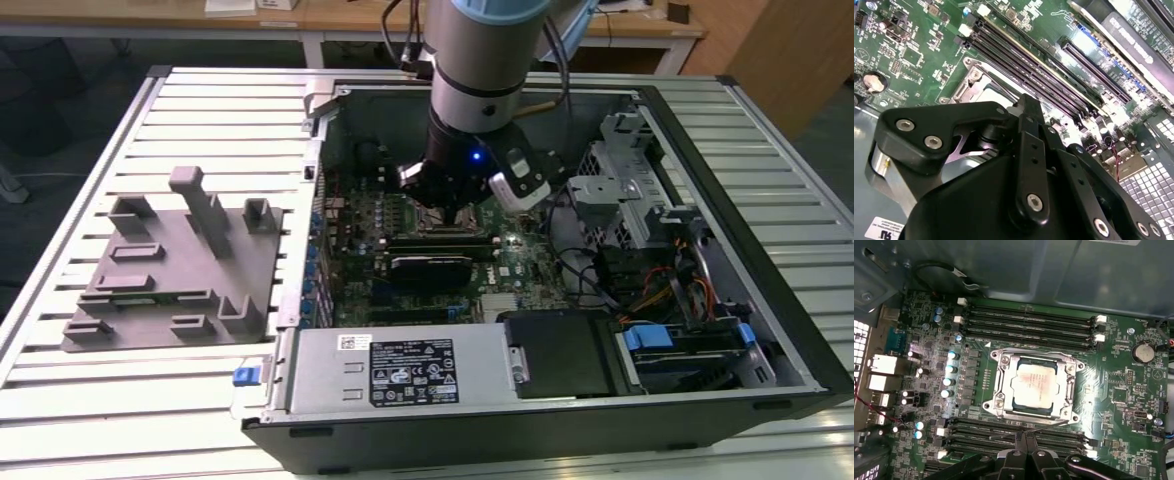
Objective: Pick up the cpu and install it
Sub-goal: 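Install the second cpu locking lever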
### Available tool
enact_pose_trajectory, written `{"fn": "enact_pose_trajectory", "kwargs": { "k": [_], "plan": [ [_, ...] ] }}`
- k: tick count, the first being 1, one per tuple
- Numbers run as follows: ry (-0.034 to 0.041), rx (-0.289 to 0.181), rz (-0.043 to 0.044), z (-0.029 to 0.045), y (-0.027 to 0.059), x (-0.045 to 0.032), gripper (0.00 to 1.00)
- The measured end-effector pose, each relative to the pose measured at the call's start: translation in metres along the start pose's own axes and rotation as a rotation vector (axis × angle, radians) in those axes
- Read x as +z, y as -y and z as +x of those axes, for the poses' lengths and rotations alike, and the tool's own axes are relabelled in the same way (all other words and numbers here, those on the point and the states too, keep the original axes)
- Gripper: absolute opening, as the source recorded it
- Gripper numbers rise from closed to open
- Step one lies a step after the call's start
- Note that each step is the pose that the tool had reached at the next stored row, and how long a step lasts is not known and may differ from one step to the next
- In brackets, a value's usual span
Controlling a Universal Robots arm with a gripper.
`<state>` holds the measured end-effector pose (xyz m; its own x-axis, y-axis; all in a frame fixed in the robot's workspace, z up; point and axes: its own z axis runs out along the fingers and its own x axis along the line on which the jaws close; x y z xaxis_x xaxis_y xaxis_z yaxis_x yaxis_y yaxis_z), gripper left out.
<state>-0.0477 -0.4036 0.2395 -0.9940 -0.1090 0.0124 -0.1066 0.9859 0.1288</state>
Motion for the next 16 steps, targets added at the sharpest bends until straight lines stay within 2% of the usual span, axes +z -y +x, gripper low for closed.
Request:
{"fn": "enact_pose_trajectory", "kwargs": {
  "k": [4, 16],
  "plan": [
    [0.0, 0.0, 0.0001, 0.0042, -0.0004, 0.0003, 0.11],
    [0.0, 0.0, -0.0004, 0.0098, -0.0008, 0.0017, 0.11]
  ]
}}
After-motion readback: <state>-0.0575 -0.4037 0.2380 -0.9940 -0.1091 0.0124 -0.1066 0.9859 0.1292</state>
